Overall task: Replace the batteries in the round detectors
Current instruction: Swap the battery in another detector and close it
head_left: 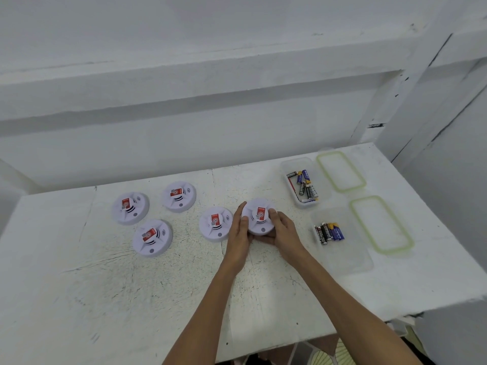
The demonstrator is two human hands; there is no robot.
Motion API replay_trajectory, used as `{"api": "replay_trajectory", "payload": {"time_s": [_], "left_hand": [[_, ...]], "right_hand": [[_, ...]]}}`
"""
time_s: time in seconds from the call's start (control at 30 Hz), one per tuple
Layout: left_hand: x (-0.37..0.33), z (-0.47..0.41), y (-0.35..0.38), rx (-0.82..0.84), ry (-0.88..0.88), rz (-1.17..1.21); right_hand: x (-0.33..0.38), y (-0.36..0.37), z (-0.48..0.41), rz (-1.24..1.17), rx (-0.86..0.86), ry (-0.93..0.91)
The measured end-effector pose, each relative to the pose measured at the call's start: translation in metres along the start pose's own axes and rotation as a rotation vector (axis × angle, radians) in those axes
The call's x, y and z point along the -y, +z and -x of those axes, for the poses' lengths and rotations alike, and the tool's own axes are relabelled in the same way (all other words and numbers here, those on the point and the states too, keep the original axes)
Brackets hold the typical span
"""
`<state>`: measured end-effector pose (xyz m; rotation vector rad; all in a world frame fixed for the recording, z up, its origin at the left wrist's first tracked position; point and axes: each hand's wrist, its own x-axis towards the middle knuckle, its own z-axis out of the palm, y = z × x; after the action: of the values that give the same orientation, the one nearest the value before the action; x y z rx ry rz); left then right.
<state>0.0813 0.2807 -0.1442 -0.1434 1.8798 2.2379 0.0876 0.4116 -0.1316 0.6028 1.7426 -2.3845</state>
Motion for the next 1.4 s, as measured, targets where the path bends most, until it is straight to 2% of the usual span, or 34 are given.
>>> {"api": "replay_trajectory", "payload": {"time_s": [1.4], "left_hand": [[0.0009,0.0004,0.0007,-0.005,-0.005,0.03]], "right_hand": [[0.0016,-0.0005,0.002,0.004,0.016,0.002]]}}
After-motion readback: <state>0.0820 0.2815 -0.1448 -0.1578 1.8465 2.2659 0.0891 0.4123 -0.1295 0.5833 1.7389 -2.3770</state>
